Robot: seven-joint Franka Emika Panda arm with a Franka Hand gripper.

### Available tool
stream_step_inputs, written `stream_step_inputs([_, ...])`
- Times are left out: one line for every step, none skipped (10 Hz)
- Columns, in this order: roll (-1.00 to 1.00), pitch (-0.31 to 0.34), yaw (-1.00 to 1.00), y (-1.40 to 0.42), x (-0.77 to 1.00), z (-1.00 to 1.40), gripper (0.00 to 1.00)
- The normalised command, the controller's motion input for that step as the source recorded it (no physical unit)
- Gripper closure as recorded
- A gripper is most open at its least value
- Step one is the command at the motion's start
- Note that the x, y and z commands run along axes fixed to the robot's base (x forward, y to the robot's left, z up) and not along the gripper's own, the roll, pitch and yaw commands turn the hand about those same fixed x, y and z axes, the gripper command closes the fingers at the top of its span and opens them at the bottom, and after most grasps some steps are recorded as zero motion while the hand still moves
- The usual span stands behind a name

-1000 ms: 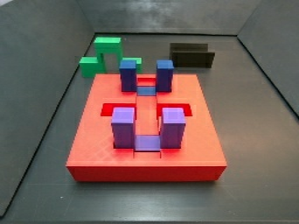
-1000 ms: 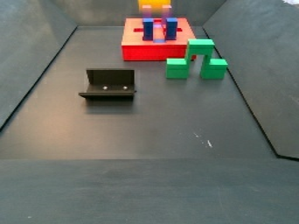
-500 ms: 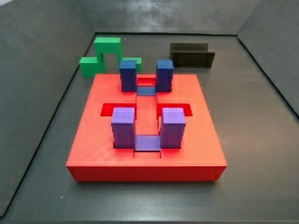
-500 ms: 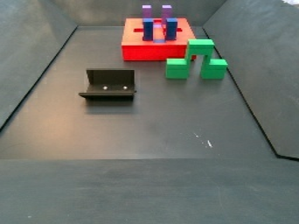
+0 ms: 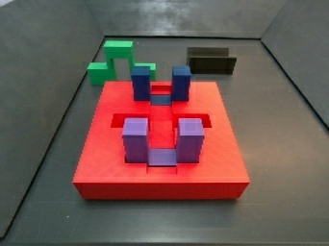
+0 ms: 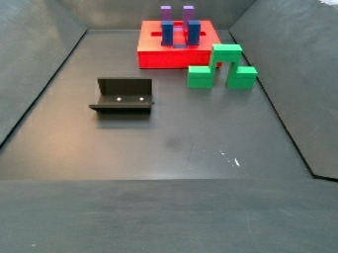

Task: Pick up the yellow object. Move up. Move to above the board. Insert the yellow object.
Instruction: Move to above the board, then insert the yellow object.

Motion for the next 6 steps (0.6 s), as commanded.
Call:
stream_step_inputs([0.01, 0.098, 0.01, -0.66, -0.01, 0.13, 1.0])
stream_step_inputs([0.0, 0.123, 0.01, -0.31, 0.04, 0.07, 1.0])
stream_step_inputs([0.01, 0.127, 0.01, -0.24, 0.04, 0.06, 1.0])
stream_step_inputs([0.0, -0.059, 0.0, -0.08, 0.0, -0.26, 1.0])
stream_step_inputs([0.04, -0.107, 0.02, -0.15, 0.0, -0.48, 1.0])
stream_step_inputs([0.18, -0.146, 0.32, -0.36, 0.02, -0.76, 1.0])
